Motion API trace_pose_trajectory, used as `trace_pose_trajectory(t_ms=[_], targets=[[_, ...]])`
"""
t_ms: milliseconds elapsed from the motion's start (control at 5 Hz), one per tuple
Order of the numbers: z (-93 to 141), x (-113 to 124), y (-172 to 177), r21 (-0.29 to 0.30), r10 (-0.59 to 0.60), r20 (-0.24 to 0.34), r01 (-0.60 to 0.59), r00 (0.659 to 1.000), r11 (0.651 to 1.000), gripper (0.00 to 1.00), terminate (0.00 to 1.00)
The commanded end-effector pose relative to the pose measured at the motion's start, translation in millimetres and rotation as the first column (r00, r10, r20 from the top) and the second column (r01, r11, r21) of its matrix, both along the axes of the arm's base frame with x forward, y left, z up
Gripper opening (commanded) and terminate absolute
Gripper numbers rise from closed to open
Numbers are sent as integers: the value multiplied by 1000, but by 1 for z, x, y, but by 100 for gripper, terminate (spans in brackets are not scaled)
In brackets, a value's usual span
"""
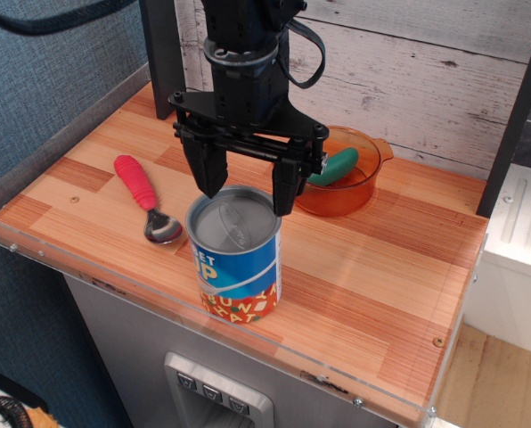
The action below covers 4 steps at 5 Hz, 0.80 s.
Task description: Take cucumber from the bowl and place it on the table.
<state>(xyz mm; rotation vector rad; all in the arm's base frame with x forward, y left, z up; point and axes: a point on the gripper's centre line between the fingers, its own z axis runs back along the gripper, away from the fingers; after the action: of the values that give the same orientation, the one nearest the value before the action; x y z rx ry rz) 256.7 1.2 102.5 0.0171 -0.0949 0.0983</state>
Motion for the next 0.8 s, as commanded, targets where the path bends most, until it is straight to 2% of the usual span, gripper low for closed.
trace_pose_trajectory(t_ms=[0,200,400,600], targets=[[0,0,0,0,0,0,0,1000,1000,100,0],[15,4,2,-6,5,0,-5,1000,1000,100,0],[26,13,4,20,-7,-2,8,1000,1000,100,0],[35,29,2,64,-25,-31,27,999,998,100,0]])
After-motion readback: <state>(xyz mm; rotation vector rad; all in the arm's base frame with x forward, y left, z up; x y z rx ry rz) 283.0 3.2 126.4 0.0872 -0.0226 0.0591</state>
